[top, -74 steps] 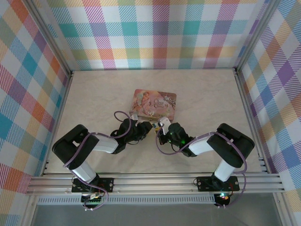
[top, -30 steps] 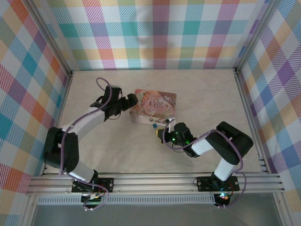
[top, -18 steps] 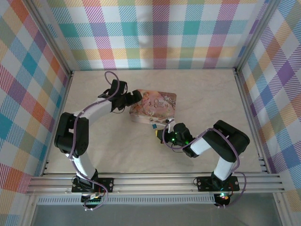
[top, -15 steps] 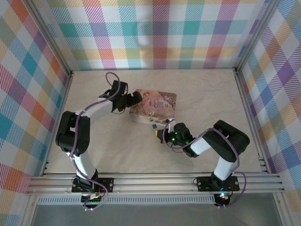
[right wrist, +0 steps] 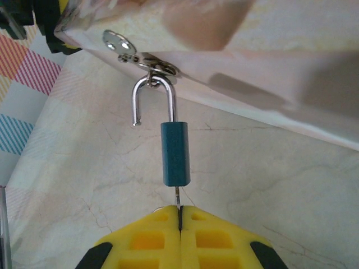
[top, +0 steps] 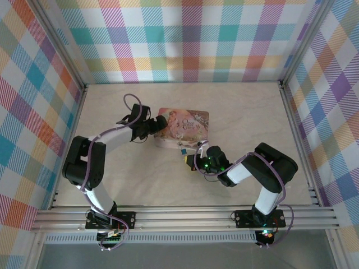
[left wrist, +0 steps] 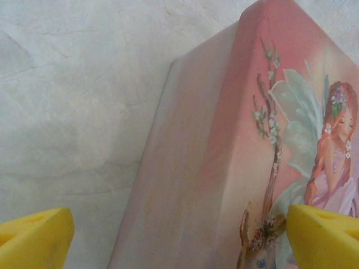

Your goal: Unlock a padlock with a key

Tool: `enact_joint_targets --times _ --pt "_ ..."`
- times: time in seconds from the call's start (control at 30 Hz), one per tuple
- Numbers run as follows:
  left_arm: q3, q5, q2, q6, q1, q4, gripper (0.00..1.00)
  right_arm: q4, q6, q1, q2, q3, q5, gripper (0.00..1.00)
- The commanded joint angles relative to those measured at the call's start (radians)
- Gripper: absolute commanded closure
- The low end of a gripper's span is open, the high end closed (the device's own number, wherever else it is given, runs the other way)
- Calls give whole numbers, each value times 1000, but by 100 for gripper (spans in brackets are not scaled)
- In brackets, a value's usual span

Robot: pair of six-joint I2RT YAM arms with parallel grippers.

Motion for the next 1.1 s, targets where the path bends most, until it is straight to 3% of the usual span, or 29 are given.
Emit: enact_joint_targets --times 0.0,0.63,1.07 --pt "-95 -29 -33 -24 13 -79 4 6 28 -1 4 -11 -23 100" --pt "-438 -95 -376 -173 -21 -39 4 0 73 -3 22 -33 -83 99" --pt "-479 -108 -434 -191 -25 -55 4 -84 16 -29 -40 -46 -80 73"
